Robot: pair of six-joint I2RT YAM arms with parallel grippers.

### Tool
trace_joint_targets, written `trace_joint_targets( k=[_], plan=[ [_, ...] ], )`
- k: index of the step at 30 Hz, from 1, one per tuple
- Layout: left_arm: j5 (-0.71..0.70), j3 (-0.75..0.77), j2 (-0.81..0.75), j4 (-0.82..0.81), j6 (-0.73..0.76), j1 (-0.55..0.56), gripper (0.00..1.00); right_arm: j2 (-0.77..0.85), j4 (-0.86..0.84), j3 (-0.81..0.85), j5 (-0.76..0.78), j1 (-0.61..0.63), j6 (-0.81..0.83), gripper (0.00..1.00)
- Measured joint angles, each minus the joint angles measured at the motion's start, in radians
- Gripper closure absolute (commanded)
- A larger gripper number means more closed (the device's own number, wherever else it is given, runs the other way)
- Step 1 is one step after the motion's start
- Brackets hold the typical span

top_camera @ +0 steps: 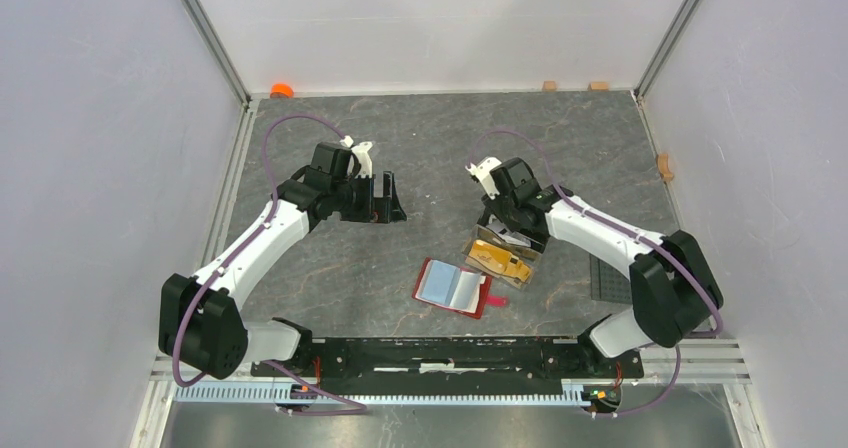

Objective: Put the credit cards into the card holder
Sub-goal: Pick up the credit card from the storage box, then insert the credit card into the card holder.

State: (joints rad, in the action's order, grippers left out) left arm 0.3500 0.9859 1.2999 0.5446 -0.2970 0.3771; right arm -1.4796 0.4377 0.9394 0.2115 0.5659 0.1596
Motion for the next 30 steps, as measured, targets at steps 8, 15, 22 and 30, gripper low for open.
trace_joint_targets(
  k=[8,15,22,30],
  plan=[
    [0.0,0.0,0.0,0.0,0.0,0.0,0.0,-0.051,-0.018,-0.001,0.07,0.016,-0.005,0.77],
    [0.0,0.0,0.0,0.0,0.0,0.0,0.0,-0.066,-0.027,-0.001,0.118,0.024,-0.005,1.0],
    [0.008,-0.011,-0.005,-0.003,0.001,0.001,0.0,-0.003,0.077,0.038,0.124,0.032,-0.01,1.0],
    [0.079,-0.036,-0.075,-0.035,0.041,0.061,0.03,0.227,0.244,0.134,-0.071,0.04,-0.043,1.0]
  ],
)
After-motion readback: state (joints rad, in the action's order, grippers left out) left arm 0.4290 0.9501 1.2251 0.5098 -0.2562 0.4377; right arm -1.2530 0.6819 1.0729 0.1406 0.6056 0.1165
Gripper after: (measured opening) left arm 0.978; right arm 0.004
